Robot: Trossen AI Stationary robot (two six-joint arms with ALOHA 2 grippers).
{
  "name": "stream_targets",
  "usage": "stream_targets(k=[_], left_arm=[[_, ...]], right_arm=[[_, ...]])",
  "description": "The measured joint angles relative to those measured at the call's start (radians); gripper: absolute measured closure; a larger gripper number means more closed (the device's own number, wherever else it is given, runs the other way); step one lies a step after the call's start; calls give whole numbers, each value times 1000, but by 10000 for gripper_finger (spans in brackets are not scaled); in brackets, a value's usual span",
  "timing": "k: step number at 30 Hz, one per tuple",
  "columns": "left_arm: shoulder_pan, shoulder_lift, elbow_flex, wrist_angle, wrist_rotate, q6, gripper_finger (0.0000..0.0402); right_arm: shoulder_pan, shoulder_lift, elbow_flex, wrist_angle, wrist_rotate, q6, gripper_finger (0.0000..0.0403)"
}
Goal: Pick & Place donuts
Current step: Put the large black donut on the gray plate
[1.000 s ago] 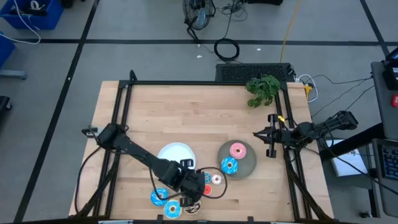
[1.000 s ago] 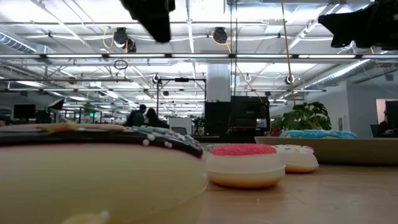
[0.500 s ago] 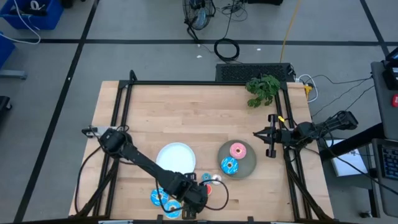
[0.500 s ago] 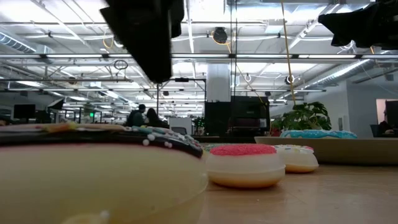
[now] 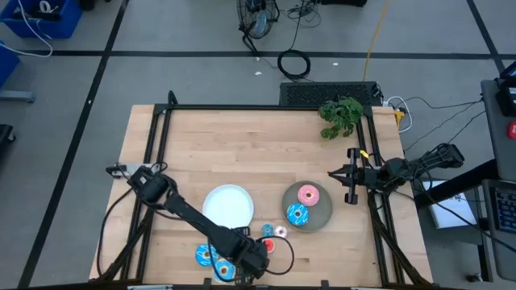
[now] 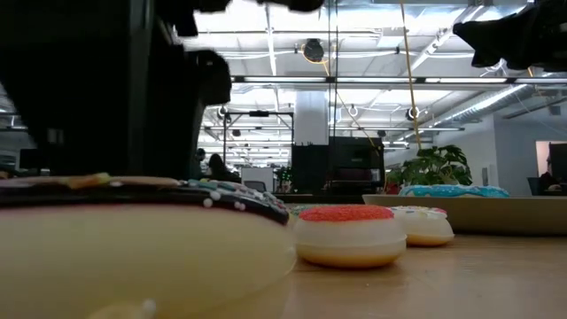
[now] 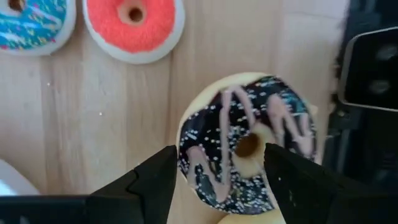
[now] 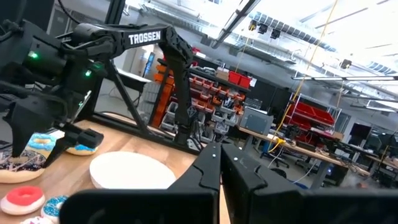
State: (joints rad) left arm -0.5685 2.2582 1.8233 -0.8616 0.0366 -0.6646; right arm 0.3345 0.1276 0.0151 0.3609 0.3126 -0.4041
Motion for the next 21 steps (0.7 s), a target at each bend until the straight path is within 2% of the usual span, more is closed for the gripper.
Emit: stream_targets(k=[8,11,14,21], left_arm=[[-3,58,5,8,13,9,161],[-2,61,5,3,19,4,178],[3,58,3,-1,34,0,225],[32,48,0,-3,106,-21,378]], right_arm=[[0,0,0,1,0,11,403],[0,0,0,2,0,11,403],[0,0,0,2,0,28,403],[0,0,0,0,-2,30,403]])
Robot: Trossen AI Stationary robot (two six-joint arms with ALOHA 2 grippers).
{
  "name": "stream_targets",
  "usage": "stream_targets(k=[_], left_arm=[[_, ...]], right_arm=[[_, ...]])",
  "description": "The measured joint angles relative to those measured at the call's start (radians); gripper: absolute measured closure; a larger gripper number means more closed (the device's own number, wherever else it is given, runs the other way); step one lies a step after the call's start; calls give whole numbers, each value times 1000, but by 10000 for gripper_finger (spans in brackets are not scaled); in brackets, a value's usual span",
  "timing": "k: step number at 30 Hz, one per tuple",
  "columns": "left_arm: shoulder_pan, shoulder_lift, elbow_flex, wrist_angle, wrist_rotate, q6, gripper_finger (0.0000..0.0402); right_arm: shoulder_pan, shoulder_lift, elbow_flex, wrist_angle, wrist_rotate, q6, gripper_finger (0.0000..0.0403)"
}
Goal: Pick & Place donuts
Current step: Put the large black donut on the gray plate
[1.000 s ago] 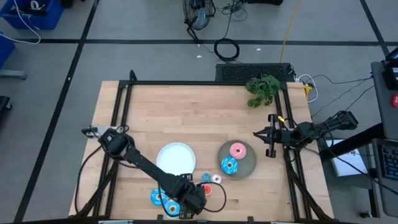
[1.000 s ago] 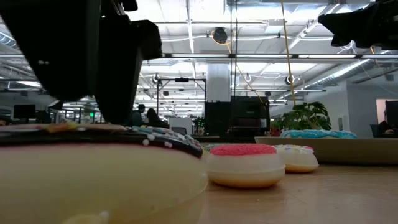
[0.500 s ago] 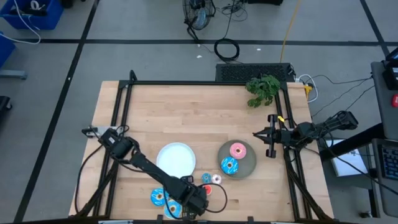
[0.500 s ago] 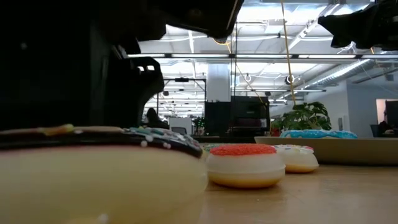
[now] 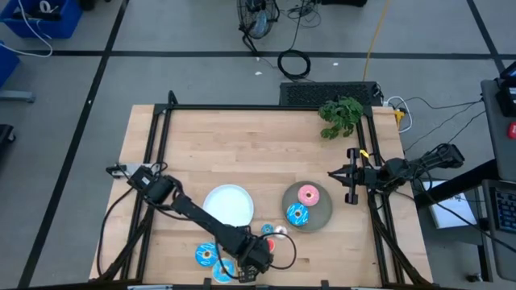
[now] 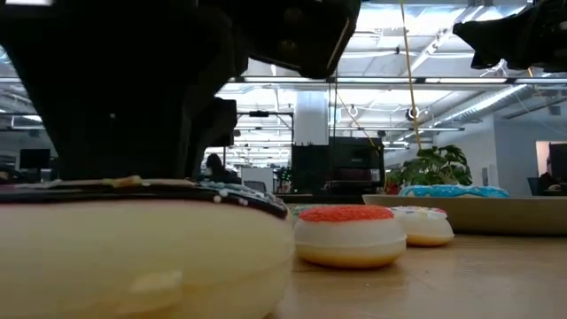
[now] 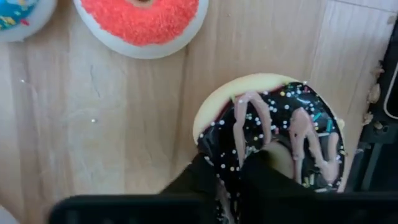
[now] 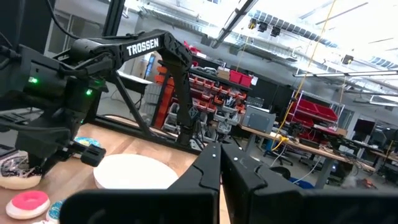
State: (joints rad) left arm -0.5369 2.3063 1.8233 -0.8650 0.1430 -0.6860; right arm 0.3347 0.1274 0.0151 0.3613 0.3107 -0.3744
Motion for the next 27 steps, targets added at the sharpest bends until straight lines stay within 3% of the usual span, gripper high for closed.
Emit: stream_targets(k=[4,7,14,17,23,27], left_arm=[[11,-49,-3,-48,29,14,375],[11,-128,-2,-92,-23,50,370],[54,-341,0,-160,-306,38,386],[94,-405,1,-192,-369,18,382],[162,-425,1,-207,-348,51,386],[213,-372,1,-120,-280,114,386]], right_arm=[[0,0,0,0,-2,0,403],[0,0,0,0,-2,0,403],[0,1,0,1,-2,7,403],[0,2,0,0,-2,7,403],[0,2,0,0,-2,34,403],[0,2,0,-1,-2,52,403]])
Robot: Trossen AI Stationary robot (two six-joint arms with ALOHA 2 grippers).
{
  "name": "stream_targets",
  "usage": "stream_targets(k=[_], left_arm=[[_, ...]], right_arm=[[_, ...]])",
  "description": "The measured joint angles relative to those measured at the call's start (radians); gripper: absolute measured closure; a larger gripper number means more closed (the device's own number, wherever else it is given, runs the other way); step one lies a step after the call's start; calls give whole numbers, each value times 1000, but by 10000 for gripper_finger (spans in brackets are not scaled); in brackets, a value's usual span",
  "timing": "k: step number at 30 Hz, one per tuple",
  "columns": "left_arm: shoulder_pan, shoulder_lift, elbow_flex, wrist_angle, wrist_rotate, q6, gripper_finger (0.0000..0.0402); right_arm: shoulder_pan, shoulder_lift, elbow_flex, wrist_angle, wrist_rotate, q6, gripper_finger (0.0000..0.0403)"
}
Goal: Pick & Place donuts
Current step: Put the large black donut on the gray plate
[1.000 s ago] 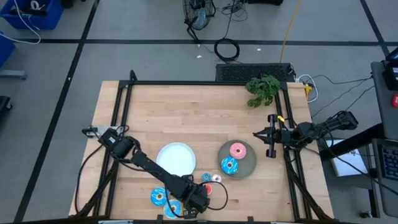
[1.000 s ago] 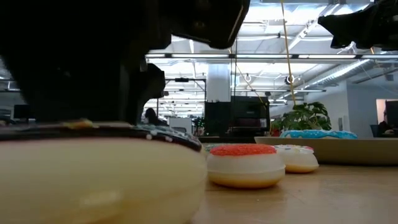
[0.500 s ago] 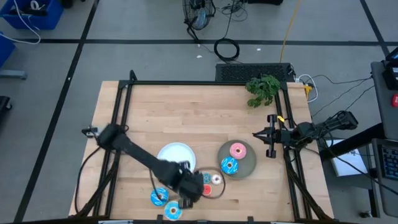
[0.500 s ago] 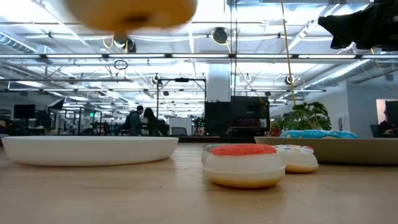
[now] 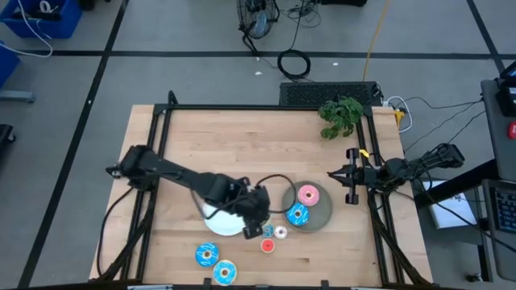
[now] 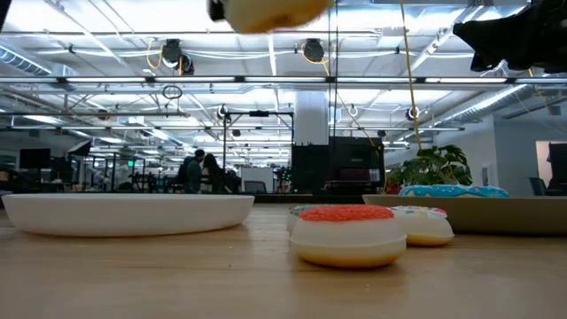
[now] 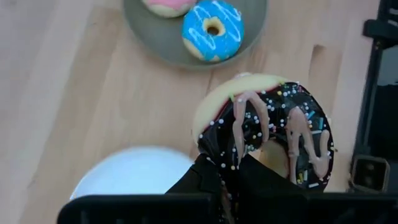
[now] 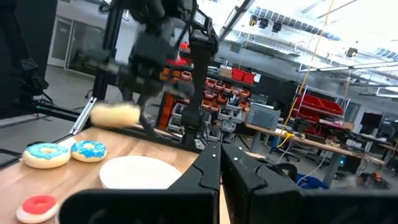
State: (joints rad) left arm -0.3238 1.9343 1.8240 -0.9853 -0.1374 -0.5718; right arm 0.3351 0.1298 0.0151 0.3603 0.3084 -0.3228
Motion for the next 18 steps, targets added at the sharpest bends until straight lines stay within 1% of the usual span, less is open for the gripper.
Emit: stream_targets(k=[5,7,11,15,18], left_arm=[[57,87,-1,268,167,81,386],[81,114,-1,346,215,112,386],[139,153,-1,419,225,146,386],[185,198,1,485,290,178,386],[212,247,70,480,321,213,386]], right_arm=[[0,3,0,-17,3,4,403],[0,3,0,-18,5,3,403],[0,3,0,-5,7,-7,403],[0,2,0,35,42,-7,403],[0,3,0,15,61,-3,403]])
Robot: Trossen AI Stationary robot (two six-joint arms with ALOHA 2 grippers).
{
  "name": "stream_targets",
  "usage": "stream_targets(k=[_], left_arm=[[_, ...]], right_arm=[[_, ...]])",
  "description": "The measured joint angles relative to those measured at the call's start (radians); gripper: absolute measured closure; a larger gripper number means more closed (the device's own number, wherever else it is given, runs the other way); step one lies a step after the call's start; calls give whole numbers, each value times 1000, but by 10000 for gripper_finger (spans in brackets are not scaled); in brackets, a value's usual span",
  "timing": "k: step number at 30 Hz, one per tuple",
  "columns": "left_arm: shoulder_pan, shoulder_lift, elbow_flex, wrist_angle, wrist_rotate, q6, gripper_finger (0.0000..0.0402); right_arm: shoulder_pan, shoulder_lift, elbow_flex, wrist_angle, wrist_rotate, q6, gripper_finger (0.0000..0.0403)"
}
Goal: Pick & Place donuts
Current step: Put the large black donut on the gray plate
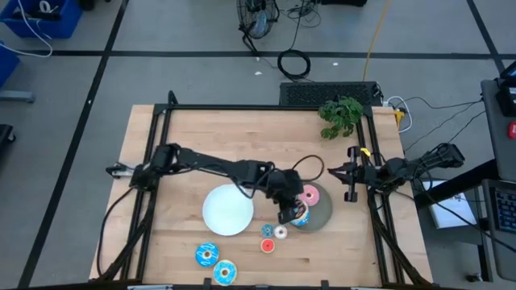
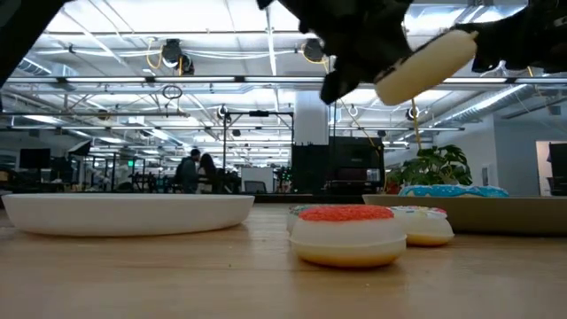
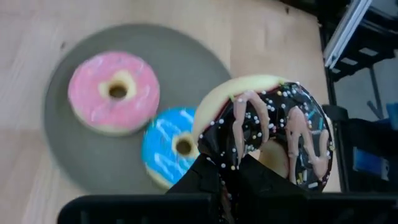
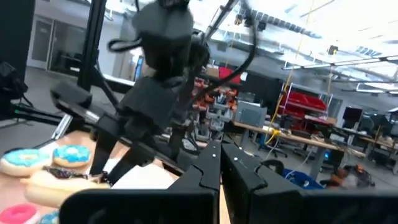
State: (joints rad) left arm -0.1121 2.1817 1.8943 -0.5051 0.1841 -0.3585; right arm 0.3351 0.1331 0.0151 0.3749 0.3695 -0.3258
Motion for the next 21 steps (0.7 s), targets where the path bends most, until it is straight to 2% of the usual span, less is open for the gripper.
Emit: stream_targets(k=[6,10,13,21], left_arm=[[46,172,322,-203,-3,115,386],[68,268,451,-421,-63,152,387],[75,277,458,-494,-127,158,387],[71,275,458,-528,-151,173,387]], right_arm=[[0,3,0,-42,-2,32,403],[0,3,0,-65,-3,33,403],[0,3,0,-79,-3,34,403],[0,3,0,-89,-3,27,403]])
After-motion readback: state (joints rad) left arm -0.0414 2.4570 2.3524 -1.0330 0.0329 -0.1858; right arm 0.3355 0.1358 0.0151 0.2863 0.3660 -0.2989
